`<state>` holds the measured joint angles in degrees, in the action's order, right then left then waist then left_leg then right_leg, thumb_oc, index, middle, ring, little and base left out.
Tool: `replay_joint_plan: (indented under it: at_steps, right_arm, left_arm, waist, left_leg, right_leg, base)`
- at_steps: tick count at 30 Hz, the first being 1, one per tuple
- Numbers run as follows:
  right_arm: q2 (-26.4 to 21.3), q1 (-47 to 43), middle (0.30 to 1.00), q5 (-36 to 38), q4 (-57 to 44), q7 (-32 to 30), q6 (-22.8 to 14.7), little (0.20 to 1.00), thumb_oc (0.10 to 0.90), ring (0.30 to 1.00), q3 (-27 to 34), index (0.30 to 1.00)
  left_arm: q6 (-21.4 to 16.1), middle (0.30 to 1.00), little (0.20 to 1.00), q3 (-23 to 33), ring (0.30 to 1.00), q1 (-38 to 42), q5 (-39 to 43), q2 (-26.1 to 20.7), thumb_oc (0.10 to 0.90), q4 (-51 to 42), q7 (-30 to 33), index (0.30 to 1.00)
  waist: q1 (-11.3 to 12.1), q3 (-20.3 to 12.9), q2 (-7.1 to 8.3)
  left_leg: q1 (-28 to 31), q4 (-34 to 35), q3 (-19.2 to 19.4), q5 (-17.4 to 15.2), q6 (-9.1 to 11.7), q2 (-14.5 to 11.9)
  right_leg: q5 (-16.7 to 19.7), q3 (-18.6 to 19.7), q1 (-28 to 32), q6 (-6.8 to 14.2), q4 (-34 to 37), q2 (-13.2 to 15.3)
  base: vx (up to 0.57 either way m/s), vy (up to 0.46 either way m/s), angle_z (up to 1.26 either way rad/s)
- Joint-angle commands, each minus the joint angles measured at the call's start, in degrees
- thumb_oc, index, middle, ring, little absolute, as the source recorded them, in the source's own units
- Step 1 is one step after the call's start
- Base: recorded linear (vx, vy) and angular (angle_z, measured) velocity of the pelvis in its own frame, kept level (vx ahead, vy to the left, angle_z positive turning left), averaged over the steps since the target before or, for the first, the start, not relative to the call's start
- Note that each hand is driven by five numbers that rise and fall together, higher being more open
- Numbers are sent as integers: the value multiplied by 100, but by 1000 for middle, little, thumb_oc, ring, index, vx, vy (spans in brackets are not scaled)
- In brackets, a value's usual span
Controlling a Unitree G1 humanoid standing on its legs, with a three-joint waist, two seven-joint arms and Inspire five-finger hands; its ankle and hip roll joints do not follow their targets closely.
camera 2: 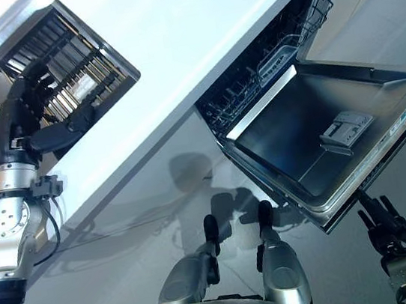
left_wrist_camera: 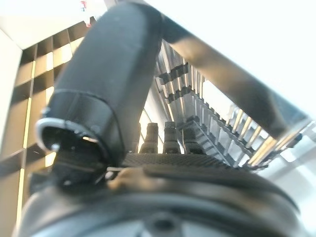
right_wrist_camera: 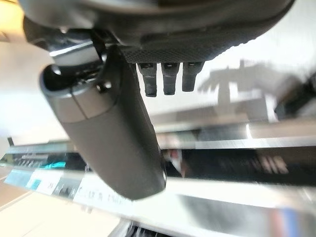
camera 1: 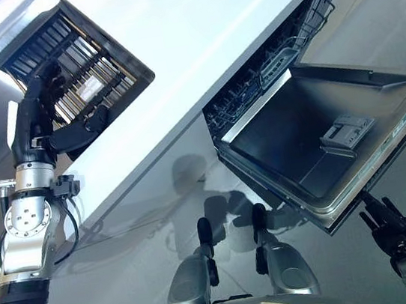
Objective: Pick up plates and place into dishwasher.
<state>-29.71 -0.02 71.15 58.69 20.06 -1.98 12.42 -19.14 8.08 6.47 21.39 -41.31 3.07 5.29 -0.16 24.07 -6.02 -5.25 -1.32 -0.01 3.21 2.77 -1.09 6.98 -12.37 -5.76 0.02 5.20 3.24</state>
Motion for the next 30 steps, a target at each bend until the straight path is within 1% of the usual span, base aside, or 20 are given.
replay_joint_plan:
  at_steps: [1, 3, 5, 6, 7, 11, 13, 16, 19, 21, 25, 30]
  right_arm:
    - [516, -1210, 900, 501, -1774, 1627, 513, 900, 800, 900, -1203, 900]
    - [535, -1233, 900, 582, -2093, 1766, 532, 900, 800, 900, -1370, 900]
    - [531, -1298, 900, 589, -2482, 1890, 555, 900, 800, 900, -1553, 900]
    - [537, -1407, 900, 521, -2803, 1765, 497, 900, 800, 900, -1630, 900]
    - [537, -1405, 900, 520, -2811, 1757, 497, 900, 800, 900, -1630, 900]
    - [521, -1768, 900, 172, -3466, 1390, 295, 900, 800, 900, -1759, 900]
    - [503, -1899, 900, 139, -3786, 1235, 247, 900, 800, 900, -1803, 900]
    - [505, -2039, 900, 15, -4178, 1078, 171, 900, 800, 900, -1852, 900]
    - [534, -2255, 900, -84, -4498, 910, 60, 900, 800, 900, -1940, 900]
    - [545, -2320, 900, -120, -4578, 876, 28, 900, 800, 900, -1959, 900]
    - [599, -2629, 900, -281, -5021, 908, -103, 900, 800, 900, -2082, 900]
    - [830, -2841, 900, -309, -5765, 1235, 16, 900, 800, 900, -2325, 900]
  left_arm:
    - [-763, 900, 900, 400, 900, 261, 95, -249, 800, -69, 199, 900]
    - [-818, 900, 900, 390, 900, 245, 70, -224, 800, -52, 226, 900]
    - [-861, 900, 900, 335, 900, 231, 13, -200, 800, -62, 290, 900]
    - [-872, 900, 900, 279, 900, 250, -30, -166, 800, -81, 321, 900]
    - [-871, 900, 900, 279, 900, 252, -33, -164, 800, -81, 323, 900]
    - [-924, 900, 900, 101, 900, 432, -311, -31, 800, -208, 609, 900]
    - [-978, 900, 900, 41, 900, 573, -378, -18, 800, -250, 799, 900]
    - [-1061, 900, 900, 10, 900, 744, -453, 29, 800, -303, 1017, 900]
    - [-1121, 900, 900, -71, 900, 948, -628, 137, 800, -348, 1234, 900]
    - [-1137, 900, 900, -83, 900, 1002, -670, 163, 800, -360, 1282, 900]
    - [-1220, 900, 900, -105, 900, 1183, -760, 280, 800, -459, 1518, 900]
    - [-1196, 900, 900, -105, 900, 1226, -837, 357, 800, -525, 1602, 900]
  waist:
    - [313, 182, -39]
    - [330, 214, -1]
    - [357, 269, 34]
    - [360, 316, 51]
    - [361, 319, 53]
    - [353, 491, 60]
    - [342, 572, 50]
    - [346, 572, 28]
    - [358, 572, 10]
    - [363, 572, 9]
    - [374, 572, -21]
    - [405, 572, 2]
  left_leg:
    - [-678, -1480, 246, -910, -282, 754]
    - [-710, -1507, 264, -897, -319, 750]
    - [-691, -1530, 280, -931, -367, 725]
    - [-681, -1518, 306, -930, -408, 709]
    - [-679, -1519, 308, -930, -409, 710]
    - [-793, -1542, 361, -914, -525, 665]
    - [-923, -1586, 361, -902, -578, 641]
    - [-1214, -1686, 371, -899, -642, 623]
    - [-1524, -1857, 368, -934, -682, 645]
    - [-1620, -1915, 372, -948, -690, 658]
    - [-2017, -2262, 407, -1059, -683, 717]
    - [-2405, -2726, 450, -1230, -679, 736]
  right_leg:
    - [-1149, -102, -182, 7, -1310, -6]
    - [-1135, -113, -228, 19, -1383, 24]
    - [-1197, -109, -268, 41, -1551, 51]
    - [-1231, -94, -325, 56, -1683, 82]
    - [-1236, -91, -329, 57, -1694, 85]
    - [-1401, 8, -736, 80, -2336, 159]
    - [-1514, 67, -1053, 88, -2802, 193]
    - [-1664, 94, -1525, 72, -3349, 252]
    - [-1766, 107, -1904, 40, -3708, 298]
    - [-1782, 119, -2003, 31, -3768, 307]
    - [-1839, 142, -2328, -34, -3952, 326]
    - [-1871, 130, -2607, -91, -4167, 358]
  base:
    - [21, 28, -7]
    - [12, 16, -17]
    - [42, 28, -27]
    - [45, 35, -23]
    - [21, 65, -23]
    - [-3, 67, -12]
    - [-10, 55, -5]
    - [-7, 41, -3]
    - [3, 24, -8]
    - [-5, 16, -20]
    - [7, 30, -23]
    - [26, 13, -6]
